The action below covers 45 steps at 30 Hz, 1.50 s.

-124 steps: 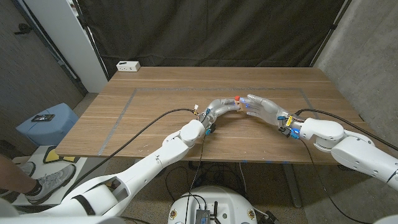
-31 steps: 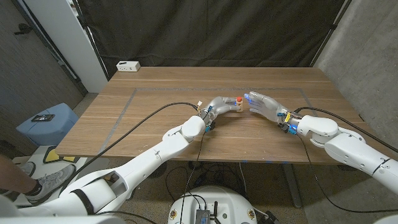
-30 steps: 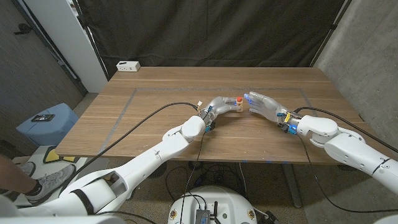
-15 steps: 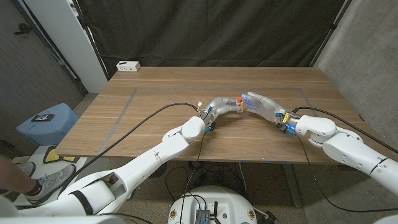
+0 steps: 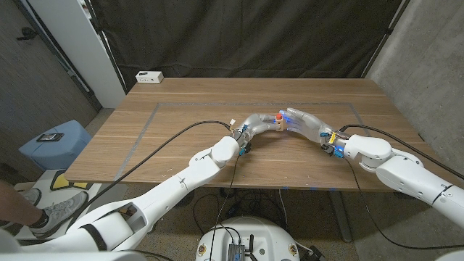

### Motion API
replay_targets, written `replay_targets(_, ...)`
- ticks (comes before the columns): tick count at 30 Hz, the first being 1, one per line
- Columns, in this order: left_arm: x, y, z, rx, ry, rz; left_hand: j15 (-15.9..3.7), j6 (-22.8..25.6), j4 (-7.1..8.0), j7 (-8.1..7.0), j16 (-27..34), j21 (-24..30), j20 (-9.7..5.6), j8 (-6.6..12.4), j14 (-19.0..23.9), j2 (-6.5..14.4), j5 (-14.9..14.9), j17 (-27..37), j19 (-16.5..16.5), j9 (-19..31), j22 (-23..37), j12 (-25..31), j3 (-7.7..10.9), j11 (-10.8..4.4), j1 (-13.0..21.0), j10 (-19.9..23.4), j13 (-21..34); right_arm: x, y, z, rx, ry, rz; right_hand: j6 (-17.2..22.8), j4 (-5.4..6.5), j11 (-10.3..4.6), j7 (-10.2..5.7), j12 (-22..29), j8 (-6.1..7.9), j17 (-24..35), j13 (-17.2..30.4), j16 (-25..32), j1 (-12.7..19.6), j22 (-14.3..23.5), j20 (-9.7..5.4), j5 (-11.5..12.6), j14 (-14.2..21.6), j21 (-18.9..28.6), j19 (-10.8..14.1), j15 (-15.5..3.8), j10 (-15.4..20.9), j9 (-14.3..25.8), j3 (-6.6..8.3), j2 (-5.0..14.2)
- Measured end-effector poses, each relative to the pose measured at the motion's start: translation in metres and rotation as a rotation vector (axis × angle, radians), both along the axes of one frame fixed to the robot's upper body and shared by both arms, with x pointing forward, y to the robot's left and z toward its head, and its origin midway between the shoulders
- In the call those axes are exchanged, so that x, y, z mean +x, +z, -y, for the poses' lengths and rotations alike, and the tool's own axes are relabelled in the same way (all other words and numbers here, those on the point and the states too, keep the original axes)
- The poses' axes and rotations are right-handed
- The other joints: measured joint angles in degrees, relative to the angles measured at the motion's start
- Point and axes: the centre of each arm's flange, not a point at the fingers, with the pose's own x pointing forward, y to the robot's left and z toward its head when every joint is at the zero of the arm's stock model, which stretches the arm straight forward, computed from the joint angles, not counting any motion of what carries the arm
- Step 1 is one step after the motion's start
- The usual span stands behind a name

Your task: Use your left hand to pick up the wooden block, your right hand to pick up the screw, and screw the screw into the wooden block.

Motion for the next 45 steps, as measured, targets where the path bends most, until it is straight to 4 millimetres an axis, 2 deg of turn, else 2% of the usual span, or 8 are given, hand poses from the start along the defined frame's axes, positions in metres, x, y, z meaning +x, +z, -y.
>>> replay_targets(22, -0.002, -0.002, 0.0, -0.005, 0.003, -0.008, 0.0, -0.01, -0.07, 0.01, 0.0, 0.0, 0.0, 0.0, 0.0, -0.16, 0.19, 0.0, 0.0, -0.04, 0.0, 0.01, -0.07, 0.03, 0.16, -0.03, 0.27, -0.007, -0.002, 0.0, -0.006, 0.001, 0.004, 0.89, 0.0, 0.01, 0.48, 0.0, 0.22, -0.01, 0.0, 0.0, 0.0, 0.0, 0.31, 0.0, 0.0, 0.0, -0.31, 0.0, 0.0, -0.03, 0.0, 0.0)
replay_targets(45, -0.002, -0.003, -0.001, -0.015, 0.003, -0.019, 0.12, -0.1, 0.02, 0.12, 0.0, 0.0, 0.0, 0.0, 0.12, -0.12, 0.17, -0.01, 0.0, 0.0, 0.0, 0.27, -0.47, -0.13, 0.12, 0.13, 0.57, -0.017, -0.005, 0.0, -0.011, -0.002, -0.002, 1.2, 0.0, 0.01, 0.16, 0.0, 0.17, -0.15, 0.0, 0.0, 0.0, 0.0, 0.31, 0.0, 0.0, 0.0, -0.31, 0.0, 0.0, 0.0, 0.0, 0.0)
